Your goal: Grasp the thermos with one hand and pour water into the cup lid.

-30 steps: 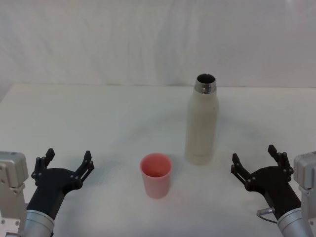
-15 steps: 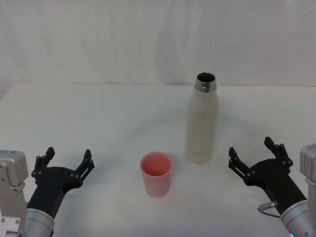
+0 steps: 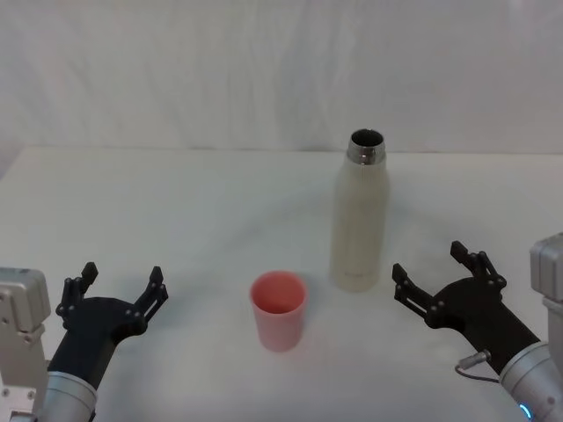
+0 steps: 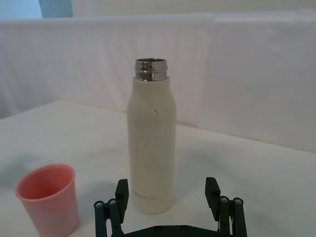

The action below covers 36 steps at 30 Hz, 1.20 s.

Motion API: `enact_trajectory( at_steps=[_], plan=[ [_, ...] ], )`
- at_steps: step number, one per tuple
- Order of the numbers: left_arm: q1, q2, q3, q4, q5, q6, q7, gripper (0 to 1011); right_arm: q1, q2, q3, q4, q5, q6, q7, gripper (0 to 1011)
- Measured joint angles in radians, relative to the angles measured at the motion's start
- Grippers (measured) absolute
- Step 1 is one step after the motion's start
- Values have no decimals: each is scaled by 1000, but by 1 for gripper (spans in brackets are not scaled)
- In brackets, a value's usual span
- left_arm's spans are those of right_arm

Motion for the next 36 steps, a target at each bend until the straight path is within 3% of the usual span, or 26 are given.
enact_trajectory(
  at_steps=[15, 36],
  plan=[
    [0, 0, 0, 0, 0, 0, 0, 1001, 105, 15, -19, 75, 74, 64, 44, 1000],
    [0, 0, 0, 0, 0, 0, 0, 1001, 236, 17, -85, 176, 85, 99, 48, 1000]
  ],
)
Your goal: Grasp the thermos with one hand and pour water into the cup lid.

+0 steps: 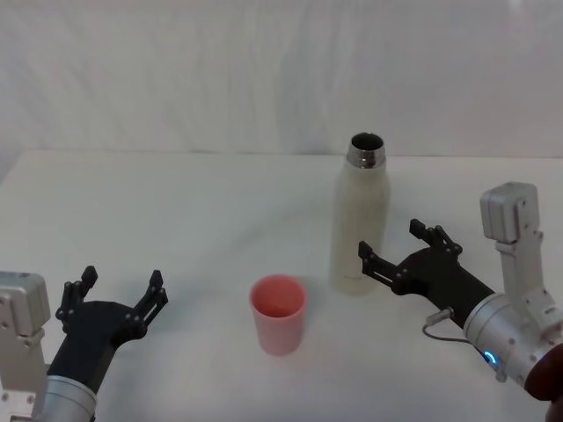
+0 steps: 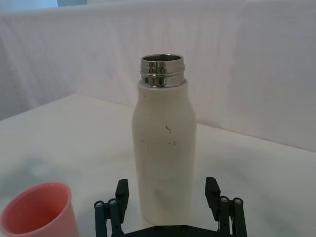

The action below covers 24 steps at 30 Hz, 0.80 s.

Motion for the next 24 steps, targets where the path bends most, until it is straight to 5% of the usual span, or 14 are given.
enact_trajectory(
  at_steps=[24],
  plan=[
    [0, 0, 0, 0, 0, 0, 0, 1001, 78, -21, -34, 75, 2, 11, -3, 1000]
  ],
)
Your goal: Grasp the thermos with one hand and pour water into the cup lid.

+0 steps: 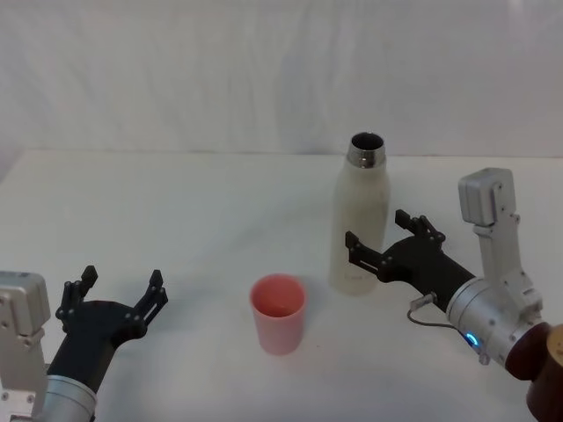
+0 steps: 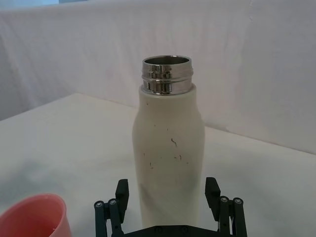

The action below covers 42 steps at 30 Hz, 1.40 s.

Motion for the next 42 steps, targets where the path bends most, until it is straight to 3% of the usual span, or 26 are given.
enact_trajectory(
  at_steps=[42],
  plan=[
    [0, 0, 0, 0, 0, 0, 0, 1001, 58, -35, -18, 65, -23, -14, -14, 1000]
  ],
)
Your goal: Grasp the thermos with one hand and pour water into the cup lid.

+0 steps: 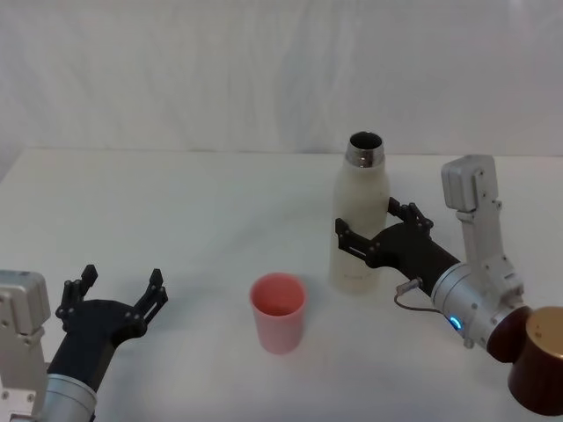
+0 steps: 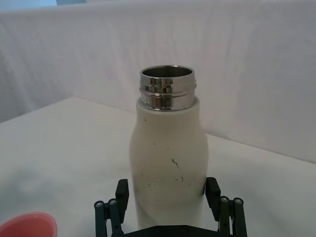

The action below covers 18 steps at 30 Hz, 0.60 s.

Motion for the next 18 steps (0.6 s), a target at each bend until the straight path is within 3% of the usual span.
enact_trajectory(
  at_steps=[18],
  plan=[
    [0, 0, 0, 0, 0, 0, 0, 1001, 35, -19, 2, 52, -9, -4, 0, 1000]
  ],
)
